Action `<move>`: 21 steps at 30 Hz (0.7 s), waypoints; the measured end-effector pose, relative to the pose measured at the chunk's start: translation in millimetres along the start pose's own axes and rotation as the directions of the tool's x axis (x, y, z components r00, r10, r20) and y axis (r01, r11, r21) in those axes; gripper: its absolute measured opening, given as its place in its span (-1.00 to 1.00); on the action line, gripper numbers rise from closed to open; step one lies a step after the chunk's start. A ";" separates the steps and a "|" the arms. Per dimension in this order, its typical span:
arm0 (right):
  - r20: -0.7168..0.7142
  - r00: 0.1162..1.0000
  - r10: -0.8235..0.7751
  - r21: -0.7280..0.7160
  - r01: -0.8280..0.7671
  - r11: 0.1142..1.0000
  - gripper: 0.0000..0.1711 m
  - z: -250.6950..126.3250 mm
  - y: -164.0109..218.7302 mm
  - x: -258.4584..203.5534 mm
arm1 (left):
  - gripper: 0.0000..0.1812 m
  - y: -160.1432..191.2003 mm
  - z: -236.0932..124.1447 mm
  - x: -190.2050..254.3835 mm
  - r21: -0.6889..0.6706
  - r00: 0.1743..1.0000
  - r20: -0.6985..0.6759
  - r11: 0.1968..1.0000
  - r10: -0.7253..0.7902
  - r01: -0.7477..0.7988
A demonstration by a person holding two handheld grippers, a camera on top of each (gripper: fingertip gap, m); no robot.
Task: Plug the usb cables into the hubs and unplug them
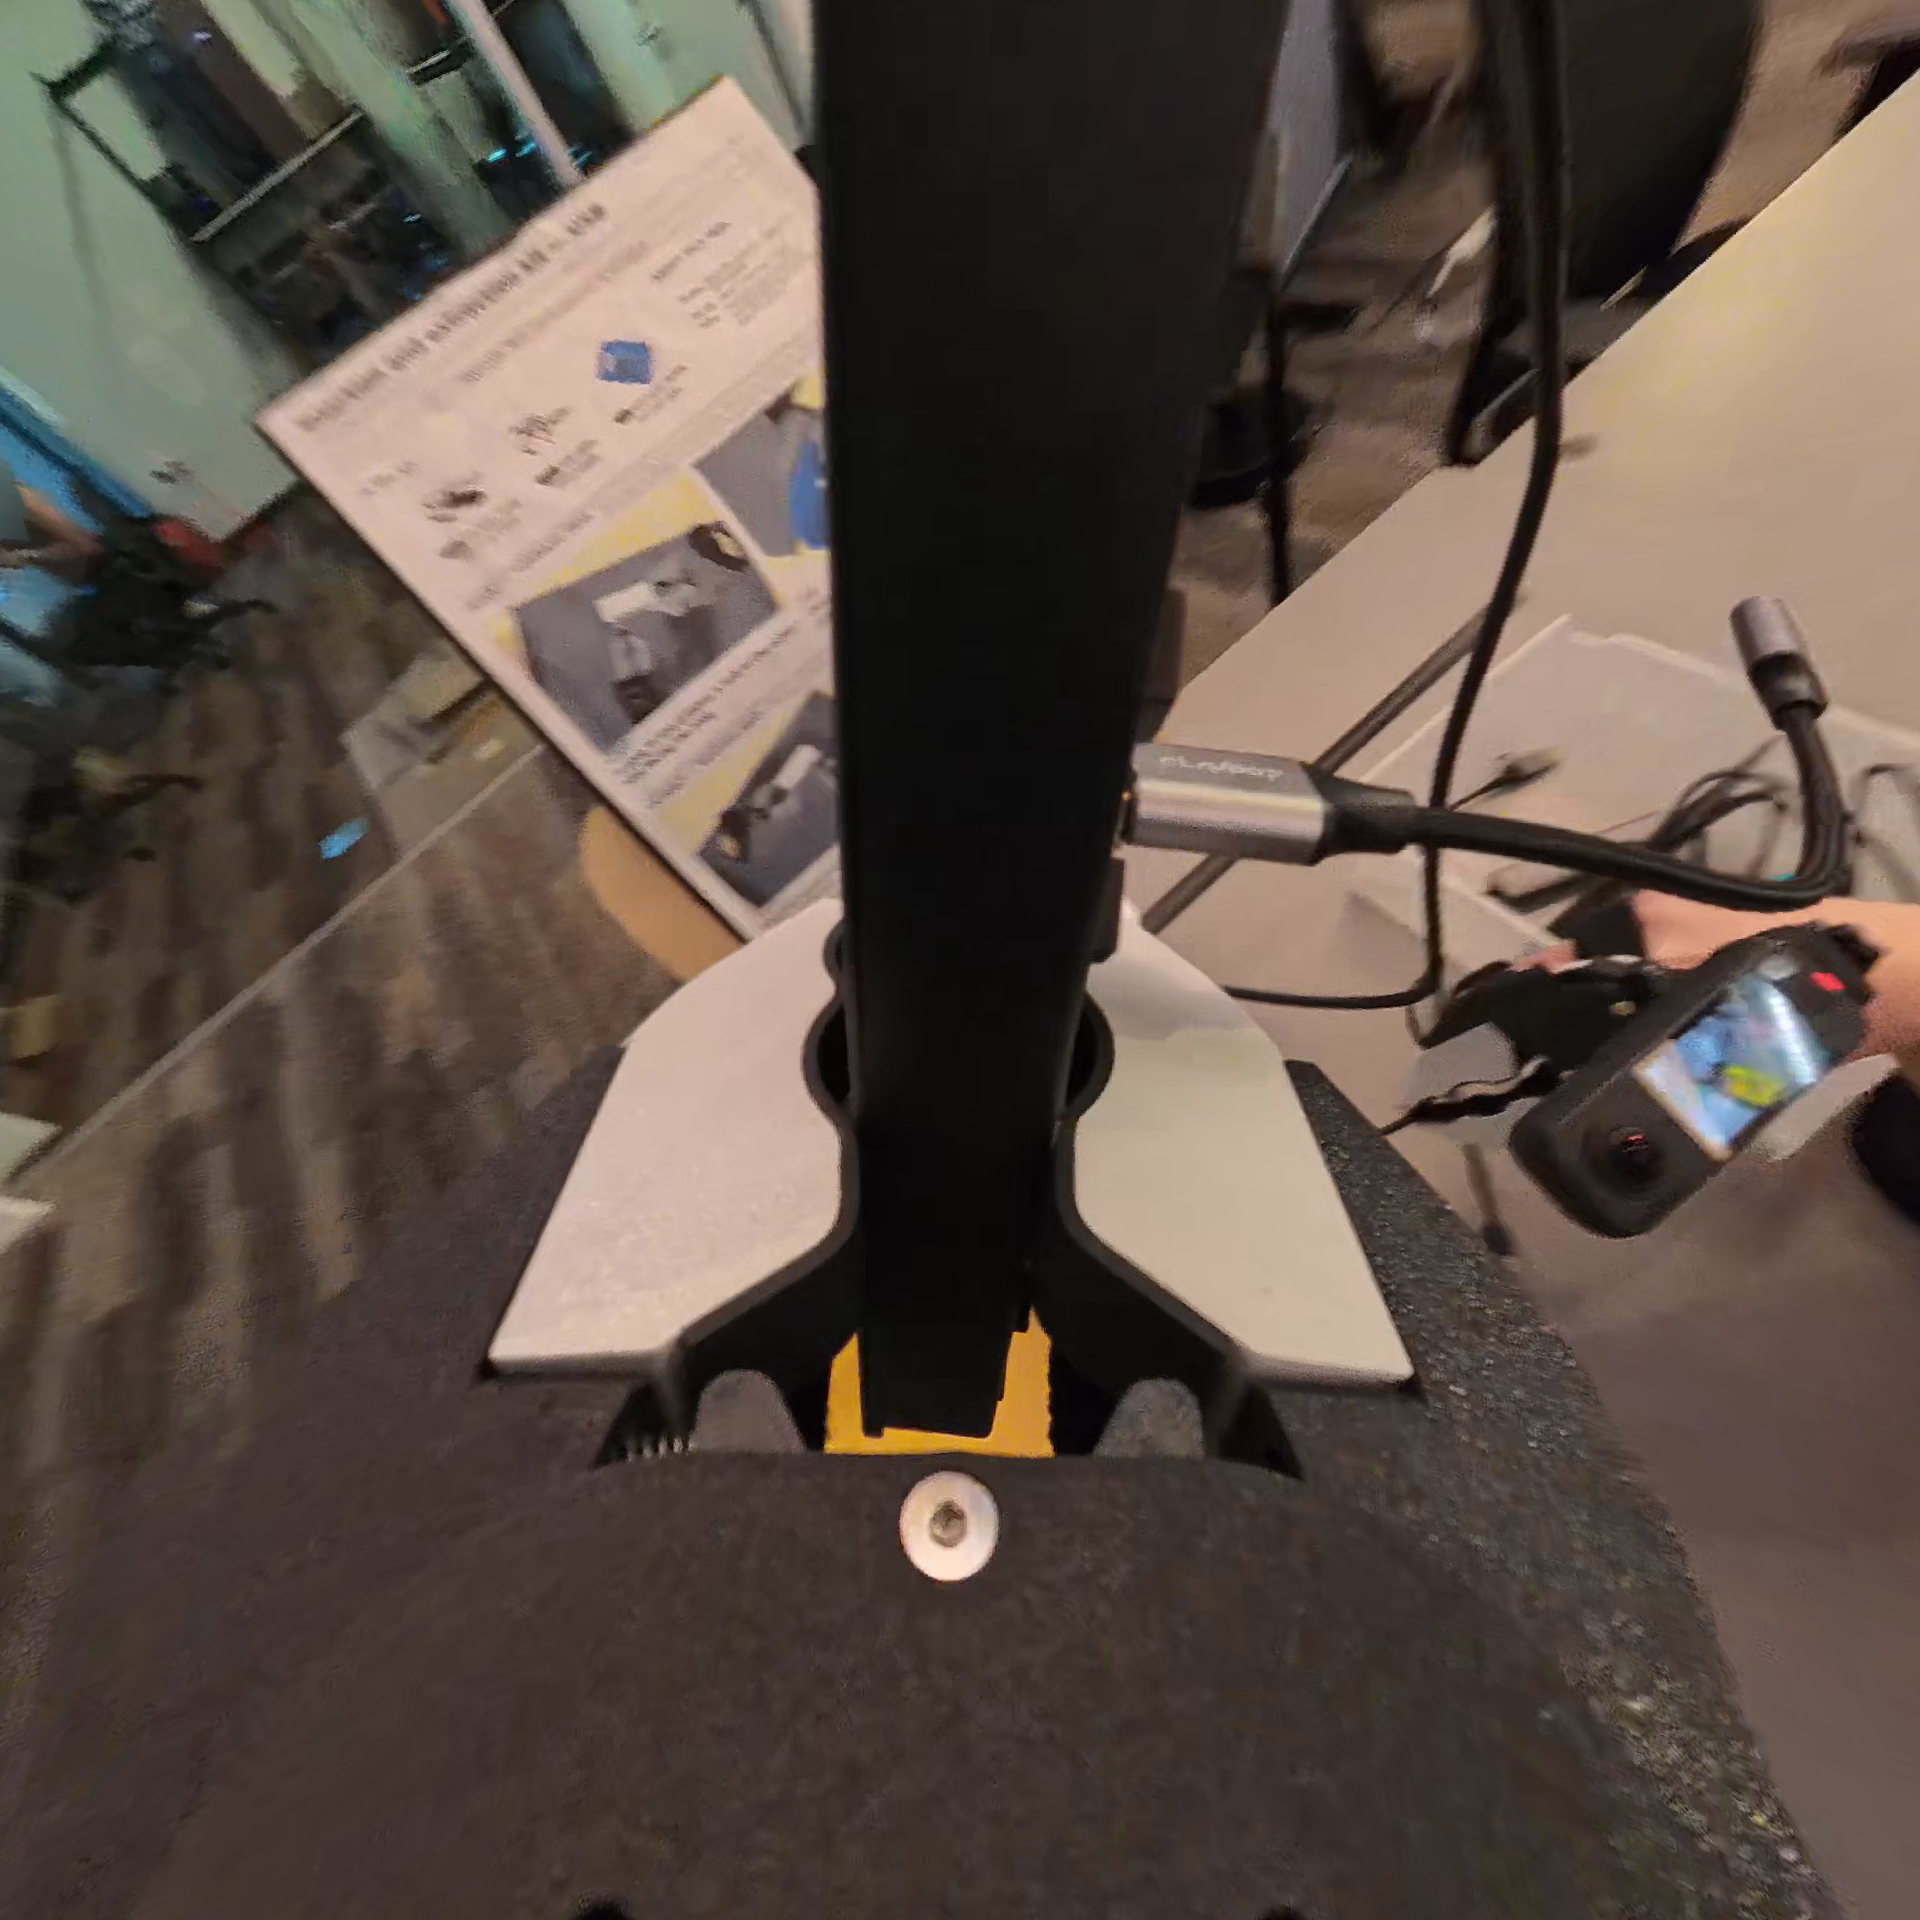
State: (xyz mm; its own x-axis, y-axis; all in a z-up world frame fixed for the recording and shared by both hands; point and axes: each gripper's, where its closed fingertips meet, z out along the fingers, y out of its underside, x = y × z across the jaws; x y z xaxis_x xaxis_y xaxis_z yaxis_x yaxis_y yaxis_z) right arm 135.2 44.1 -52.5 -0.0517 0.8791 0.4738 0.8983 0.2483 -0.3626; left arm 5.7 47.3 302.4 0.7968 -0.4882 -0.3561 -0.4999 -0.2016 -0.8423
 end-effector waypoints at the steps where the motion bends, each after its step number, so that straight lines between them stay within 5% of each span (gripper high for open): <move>1: 0.009 1.000 -0.007 -0.020 0.007 1.000 -0.90 0.5 2.9 -1.7 | -0.60 10.7 7.2 5.2 0.038 0.998 -0.048 0.999 -0.037 0.038; 4: 0.048 0.997 -0.057 -0.041 0.059 0.997 -0.71 -4.9 12.6 -10.0 | -0.60 47.0 28.3 27.5 0.104 0.976 -0.177 0.984 -0.124 0.144; 13: 0.397 0.916 -0.053 -0.007 0.061 0.998 -0.76 -61.7 36.6 -75.3 | -0.60 126.2 78.4 91.2 0.167 0.905 -0.360 0.939 -0.226 0.301; 21: 0.509 0.851 -0.126 -0.072 0.188 0.979 -0.78 -77.7 41.9 -117.4 | -0.62 147.5 107.4 71.6 0.197 0.841 -0.418 0.869 -0.344 0.454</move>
State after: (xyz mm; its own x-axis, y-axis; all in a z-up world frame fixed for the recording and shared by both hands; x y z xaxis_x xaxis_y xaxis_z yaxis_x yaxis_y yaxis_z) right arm 212.8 -80.4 -61.0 -0.3795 0.9243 0.0404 0.9016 0.3792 -0.2082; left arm 25.4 73.8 109.2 0.7001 -0.6959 0.1599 -0.0060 -0.2296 -0.9733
